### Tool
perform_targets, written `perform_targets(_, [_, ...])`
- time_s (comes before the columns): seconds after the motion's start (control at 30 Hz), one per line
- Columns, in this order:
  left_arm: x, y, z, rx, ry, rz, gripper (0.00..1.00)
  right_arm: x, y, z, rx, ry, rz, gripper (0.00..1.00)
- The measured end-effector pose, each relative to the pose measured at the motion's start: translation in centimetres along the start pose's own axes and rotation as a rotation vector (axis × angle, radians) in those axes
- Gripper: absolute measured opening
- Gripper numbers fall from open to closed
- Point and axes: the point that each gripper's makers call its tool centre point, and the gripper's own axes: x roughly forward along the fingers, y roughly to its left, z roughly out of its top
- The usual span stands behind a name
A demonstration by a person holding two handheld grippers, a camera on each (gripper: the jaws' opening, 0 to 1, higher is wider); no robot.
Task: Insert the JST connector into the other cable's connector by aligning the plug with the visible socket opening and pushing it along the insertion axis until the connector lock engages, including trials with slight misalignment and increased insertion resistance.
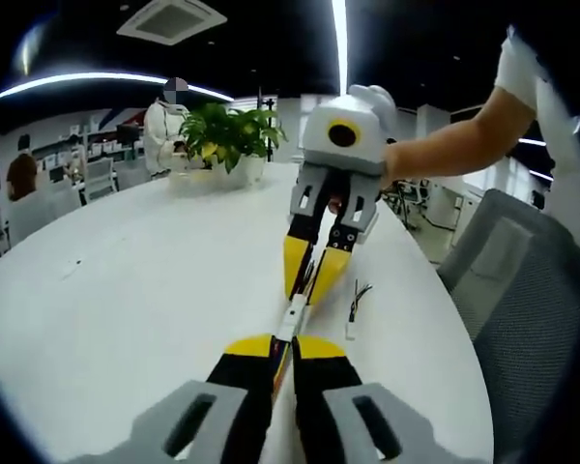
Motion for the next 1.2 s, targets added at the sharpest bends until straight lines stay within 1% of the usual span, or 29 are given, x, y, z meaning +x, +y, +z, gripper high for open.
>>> perform_targets(0.3, [0.1, 0.0, -0.3, 0.004, 0.007, -0.002, 0.01, 0.2, -0.1, -0.1, 0.0, 0.009, 0.0, 0.04])
perform_targets(0.5, [0.3, -0.2, -0.8, 0.014, 0.031, -0.006, 0.01, 0.3, 0.1, -0.4, 0.002, 0.014, 0.009, 0.04])
perform_targets(0.67, [0.3, -0.3, -0.7, 0.015, 0.033, -0.005, 0.01, 0.4, 0.1, -0.7, -0.002, 0.023, 0.015, 0.04])
perform_targets(1.03, [0.1, -0.2, -0.6, 0.029, 0.034, 0.003, 0.01, 0.7, -0.1, -0.9, 0.025, 0.037, 0.018, 0.04])
perform_targets(1.2, [0.2, -0.3, -0.7, 0.035, 0.038, 0.0, 0.01, 0.8, -0.2, -1.3, 0.035, 0.061, 0.02, 0.04])
